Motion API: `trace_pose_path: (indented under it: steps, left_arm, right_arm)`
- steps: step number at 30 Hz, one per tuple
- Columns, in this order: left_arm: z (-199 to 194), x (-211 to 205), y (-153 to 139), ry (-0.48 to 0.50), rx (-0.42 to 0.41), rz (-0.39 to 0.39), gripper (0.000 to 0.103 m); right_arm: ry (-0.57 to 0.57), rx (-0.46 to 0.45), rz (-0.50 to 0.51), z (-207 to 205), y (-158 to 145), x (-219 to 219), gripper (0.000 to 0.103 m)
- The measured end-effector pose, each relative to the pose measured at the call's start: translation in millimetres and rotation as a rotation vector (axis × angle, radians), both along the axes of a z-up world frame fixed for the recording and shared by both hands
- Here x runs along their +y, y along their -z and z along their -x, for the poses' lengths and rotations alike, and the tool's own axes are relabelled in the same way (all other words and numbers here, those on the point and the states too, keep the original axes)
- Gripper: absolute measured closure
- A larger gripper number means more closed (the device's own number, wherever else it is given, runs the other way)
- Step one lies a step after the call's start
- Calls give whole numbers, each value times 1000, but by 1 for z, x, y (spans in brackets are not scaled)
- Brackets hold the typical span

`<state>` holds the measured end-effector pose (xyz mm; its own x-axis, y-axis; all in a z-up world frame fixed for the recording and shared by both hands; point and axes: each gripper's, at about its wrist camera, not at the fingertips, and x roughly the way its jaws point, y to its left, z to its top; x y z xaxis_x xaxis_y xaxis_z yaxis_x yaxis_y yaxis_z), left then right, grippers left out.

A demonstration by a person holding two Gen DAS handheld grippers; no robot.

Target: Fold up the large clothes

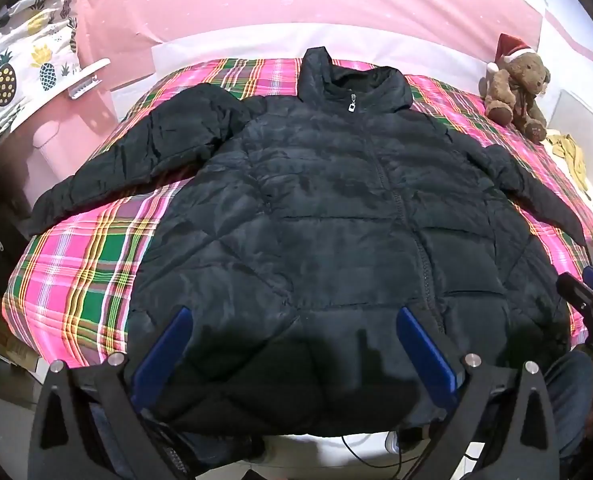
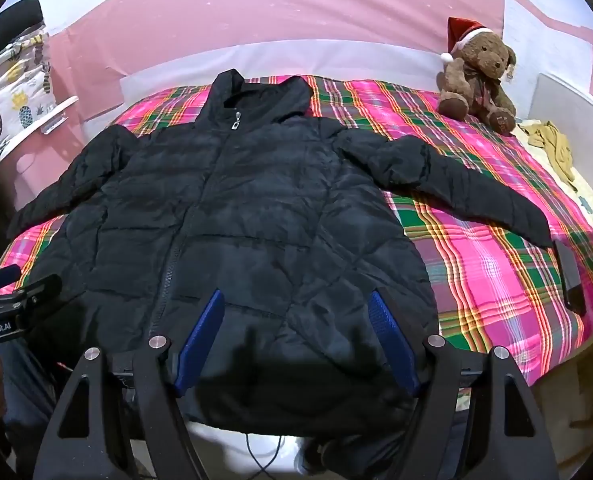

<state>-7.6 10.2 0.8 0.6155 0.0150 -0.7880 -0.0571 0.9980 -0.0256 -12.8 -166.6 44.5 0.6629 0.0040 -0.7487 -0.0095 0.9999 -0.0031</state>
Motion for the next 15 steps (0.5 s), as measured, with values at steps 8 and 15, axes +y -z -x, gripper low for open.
trace_pose_path:
  steps: [8, 15]
  left_arm:
    - [0, 0, 2, 3, 2, 1, 0]
    - [0, -1, 3, 6, 7, 2, 0]
  right_arm:
    - [-4, 0, 2, 0, -1, 1, 29]
    - [-3, 0, 0, 0, 0, 1, 29]
